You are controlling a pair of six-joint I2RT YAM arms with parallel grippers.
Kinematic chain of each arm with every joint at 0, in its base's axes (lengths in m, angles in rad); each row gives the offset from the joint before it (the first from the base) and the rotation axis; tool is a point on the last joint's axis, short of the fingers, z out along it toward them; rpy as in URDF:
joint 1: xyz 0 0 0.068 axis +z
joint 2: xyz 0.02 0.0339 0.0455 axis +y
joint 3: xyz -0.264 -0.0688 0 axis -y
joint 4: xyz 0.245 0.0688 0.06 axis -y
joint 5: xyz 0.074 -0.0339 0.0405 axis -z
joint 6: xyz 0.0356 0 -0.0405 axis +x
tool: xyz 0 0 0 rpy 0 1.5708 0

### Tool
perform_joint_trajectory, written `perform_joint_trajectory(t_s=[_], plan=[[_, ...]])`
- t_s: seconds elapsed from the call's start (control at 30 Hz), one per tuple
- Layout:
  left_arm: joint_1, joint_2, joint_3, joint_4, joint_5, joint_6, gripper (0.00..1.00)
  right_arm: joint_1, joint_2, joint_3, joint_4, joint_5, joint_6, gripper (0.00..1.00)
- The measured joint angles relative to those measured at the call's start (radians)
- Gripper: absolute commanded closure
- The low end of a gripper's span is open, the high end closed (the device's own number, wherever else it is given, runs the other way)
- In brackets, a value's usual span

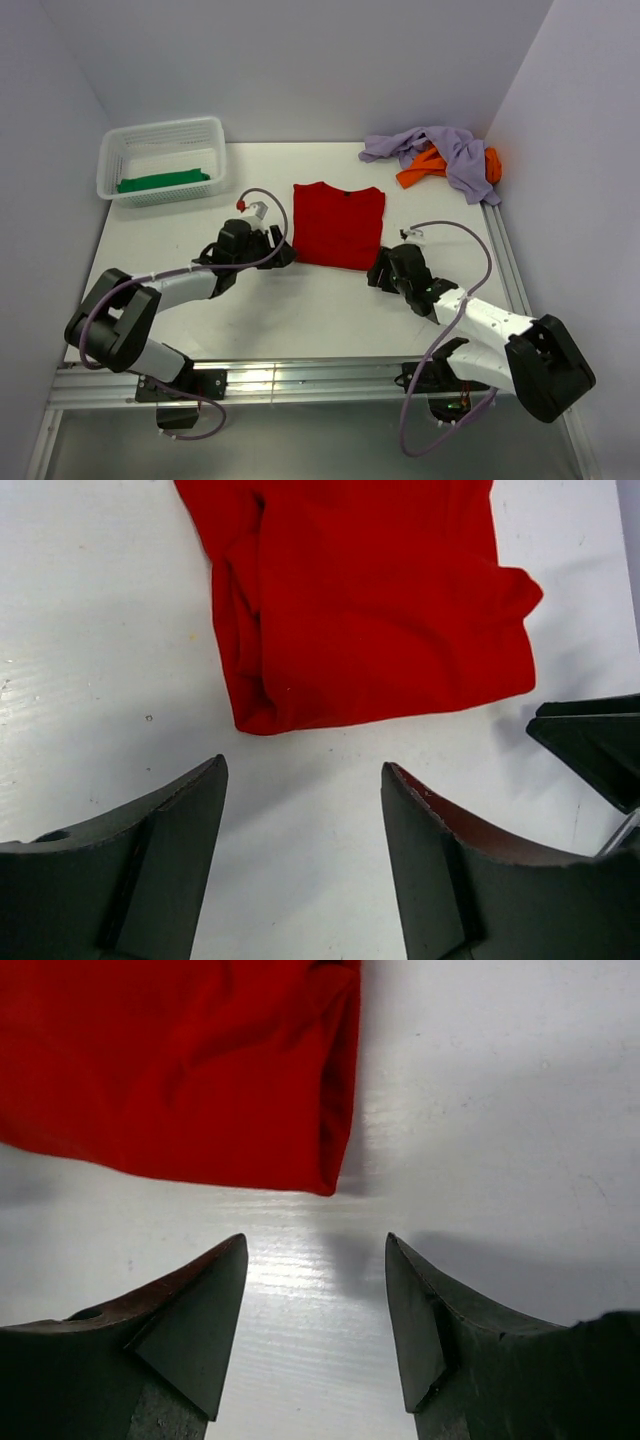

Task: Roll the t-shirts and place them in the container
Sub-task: Roll the tshirt

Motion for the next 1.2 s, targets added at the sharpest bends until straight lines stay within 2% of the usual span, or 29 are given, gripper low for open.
perform_joint_trajectory(t_s=[0.2,0.5,0.63,0.83,1.2], plan=[[-0.007,0.098,0.033,0.026,-0.014,0.0,0.37,0.001,0.089,0.042,0.002,0.056,0.037,0.38],[-0.007,0.193,0.085,0.053,-0.015,0.008,0.46,0.002,0.186,0.095,0.037,0.083,0.056,0.47],[-0.008,0.203,0.082,0.067,-0.009,0.018,0.43,0.002,0.196,0.091,0.061,0.085,0.064,0.47],[-0.021,0.18,-0.021,0.172,-0.018,0.023,0.43,0.008,0.116,-0.027,0.187,0.117,0.086,0.47],[-0.026,0.172,-0.133,0.357,-0.045,0.026,0.45,0.01,0.173,-0.073,0.341,0.134,0.067,0.51]])
